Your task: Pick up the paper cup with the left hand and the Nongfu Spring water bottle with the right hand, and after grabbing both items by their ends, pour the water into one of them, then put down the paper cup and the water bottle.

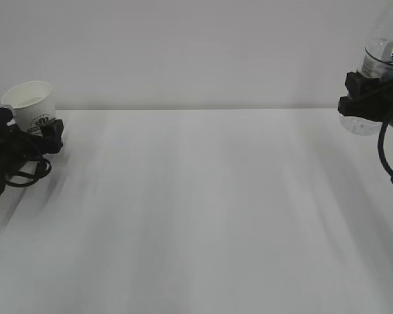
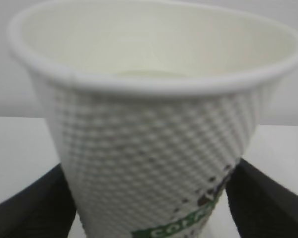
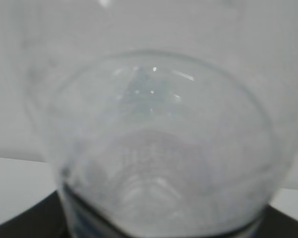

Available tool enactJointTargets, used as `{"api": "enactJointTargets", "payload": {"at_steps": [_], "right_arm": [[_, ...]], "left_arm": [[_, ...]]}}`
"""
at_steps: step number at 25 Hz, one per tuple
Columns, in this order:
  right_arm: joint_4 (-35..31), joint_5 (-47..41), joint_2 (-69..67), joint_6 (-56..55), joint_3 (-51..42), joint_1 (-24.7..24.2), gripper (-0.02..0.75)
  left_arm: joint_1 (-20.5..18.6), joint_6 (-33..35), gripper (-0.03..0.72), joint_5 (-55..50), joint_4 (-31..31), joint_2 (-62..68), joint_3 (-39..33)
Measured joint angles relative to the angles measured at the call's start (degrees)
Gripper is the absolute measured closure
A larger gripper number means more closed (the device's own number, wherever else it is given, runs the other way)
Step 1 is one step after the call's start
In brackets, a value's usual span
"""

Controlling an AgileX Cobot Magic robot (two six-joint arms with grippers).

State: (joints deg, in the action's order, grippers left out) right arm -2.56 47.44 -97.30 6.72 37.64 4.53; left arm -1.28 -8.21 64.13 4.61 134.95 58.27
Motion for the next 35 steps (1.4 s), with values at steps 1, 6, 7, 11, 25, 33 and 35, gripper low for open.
{"api": "enactJointTargets", "payload": {"at_steps": [1, 6, 7, 11, 25, 33, 35], "right_arm": [[0.0, 0.0, 0.0, 0.0, 0.0, 0.0, 0.341], [0.0, 0.0, 0.0, 0.0, 0.0, 0.0, 0.341], [0.0, 0.0, 0.0, 0.0, 0.0, 0.0, 0.341], [0.0, 0.0, 0.0, 0.0, 0.0, 0.0, 0.341], [2.6, 0.0, 0.0, 0.0, 0.0, 0.0, 0.341], [3.0, 0.0, 0.0, 0.0, 0.0, 0.0, 0.342], [3.1, 0.0, 0.0, 0.0, 0.0, 0.0, 0.342]], "left_arm": [[0.0, 0.0, 0.001, 0.1, 0.0, 0.0, -0.3], [0.0, 0.1, 0.002, 0.8, 0.0, -1.5, -5.2], [0.0, 0.8, 0.003, 0.9, 0.0, -2.2, -6.4], [0.0, 2.0, 0.006, 1.1, 0.0, -5.2, -12.0], [0.0, 2.3, 0.035, 1.3, -0.2, -21.8, -27.3], [0.0, 2.3, 0.076, 1.3, 0.8, -27.1, -29.4], [0.0, 2.3, 0.087, 1.3, 1.2, -27.8, -29.5]]}}
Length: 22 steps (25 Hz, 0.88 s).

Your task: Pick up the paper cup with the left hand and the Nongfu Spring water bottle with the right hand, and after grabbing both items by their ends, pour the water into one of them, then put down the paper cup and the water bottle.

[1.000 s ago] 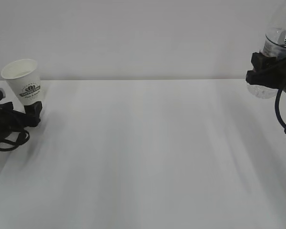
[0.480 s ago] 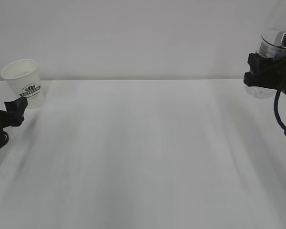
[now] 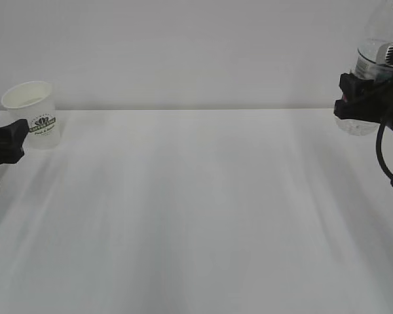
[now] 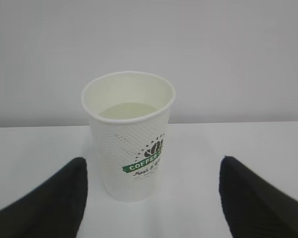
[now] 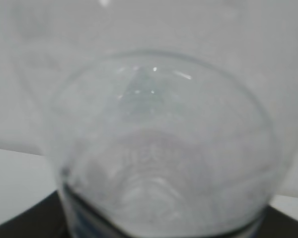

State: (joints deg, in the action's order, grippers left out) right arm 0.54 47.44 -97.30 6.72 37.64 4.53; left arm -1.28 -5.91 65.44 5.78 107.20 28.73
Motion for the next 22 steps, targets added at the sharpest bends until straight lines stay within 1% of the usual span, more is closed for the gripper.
{"api": "enactJointTargets", "payload": {"at_steps": [9, 15, 22], "right_arm": [[0.2, 0.3, 0.0, 0.0, 0.0, 0.0, 0.342], [0.3, 8.9, -3.0, 0.0, 0.0, 0.0, 0.342], [0.3, 9.6, -9.8, 0.0, 1.5, 0.0, 0.342]], "left_arm": [[0.0, 0.0, 0.097, 0.0, 0.4, -0.1, 0.0], [0.0, 0.0, 0.101, 0.0, 0.6, -0.1, 0.0], [0.0, 0.0, 0.105, 0.0, 1.2, -0.1, 0.0]]}}
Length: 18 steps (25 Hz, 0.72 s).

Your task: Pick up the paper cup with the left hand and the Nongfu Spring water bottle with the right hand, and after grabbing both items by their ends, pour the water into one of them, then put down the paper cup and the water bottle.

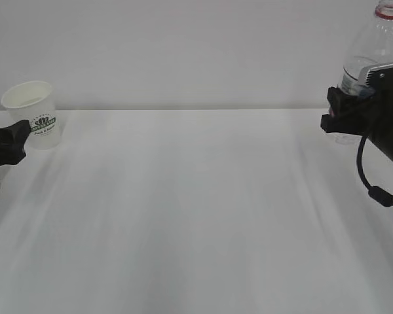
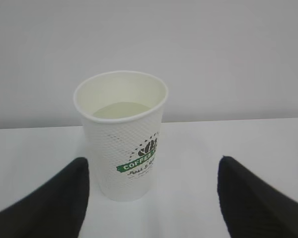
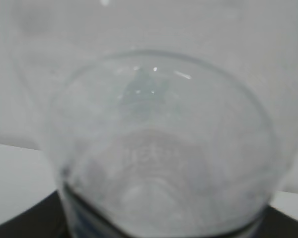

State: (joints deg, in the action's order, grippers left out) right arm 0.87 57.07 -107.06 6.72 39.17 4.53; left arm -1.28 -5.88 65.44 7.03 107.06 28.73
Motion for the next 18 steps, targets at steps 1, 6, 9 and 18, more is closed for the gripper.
{"api": "enactJointTargets", "payload": {"at_steps": [1, 6, 9, 18], "right_arm": [[0.0, 0.0, -0.8, 0.0, 0.7, 0.0, 0.342], [0.0, 0.0, -4.5, 0.0, 4.5, 0.0, 0.342], [-0.2, 0.0, -5.6, 0.0, 6.8, 0.0, 0.342], [-1.9, -0.9, -11.6, 0.0, 14.5, 0.0, 0.342]], "left_arm": [[0.0, 0.0, 0.106, 0.0, 0.2, 0.0, 0.0], [0.0, 0.0, 0.108, 0.0, 0.4, 0.0, 0.0], [0.0, 0.0, 0.108, 0.0, 0.4, 0.0, 0.0], [0.0, 0.0, 0.109, 0.0, 0.5, 0.0, 0.0]]}}
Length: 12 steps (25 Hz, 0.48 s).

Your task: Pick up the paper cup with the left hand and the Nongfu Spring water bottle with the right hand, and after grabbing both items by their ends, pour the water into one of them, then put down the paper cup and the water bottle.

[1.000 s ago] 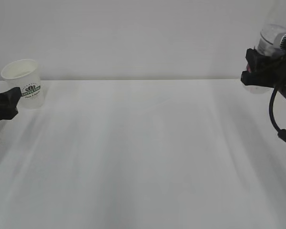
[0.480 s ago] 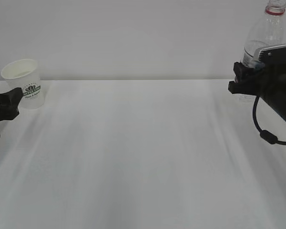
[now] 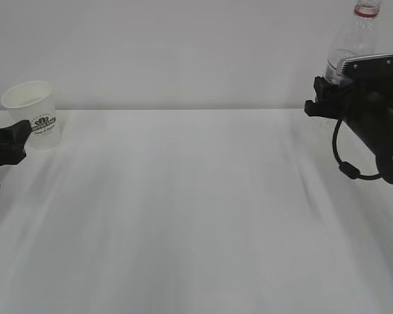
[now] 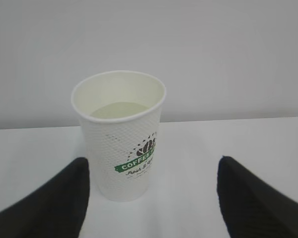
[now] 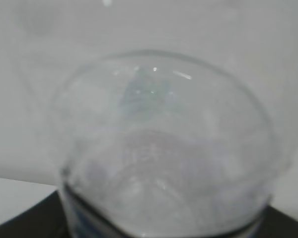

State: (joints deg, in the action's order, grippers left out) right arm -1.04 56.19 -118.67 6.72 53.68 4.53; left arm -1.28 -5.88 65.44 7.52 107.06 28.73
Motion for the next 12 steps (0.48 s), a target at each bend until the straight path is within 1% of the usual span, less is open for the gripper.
{"api": "enactJointTargets", "payload": {"at_steps": [4, 12], "right_arm": [[0.0, -1.1, -2.2, 0.0, 2.9, 0.0, 0.342], [0.0, -1.9, -5.8, 0.0, 5.8, 0.0, 0.342]], "left_arm": [[0.0, 0.0, 0.109, 0.0, 0.0, 0.0, 0.0], [0.0, 0.0, 0.109, 0.0, 0.0, 0.0, 0.0]]}}
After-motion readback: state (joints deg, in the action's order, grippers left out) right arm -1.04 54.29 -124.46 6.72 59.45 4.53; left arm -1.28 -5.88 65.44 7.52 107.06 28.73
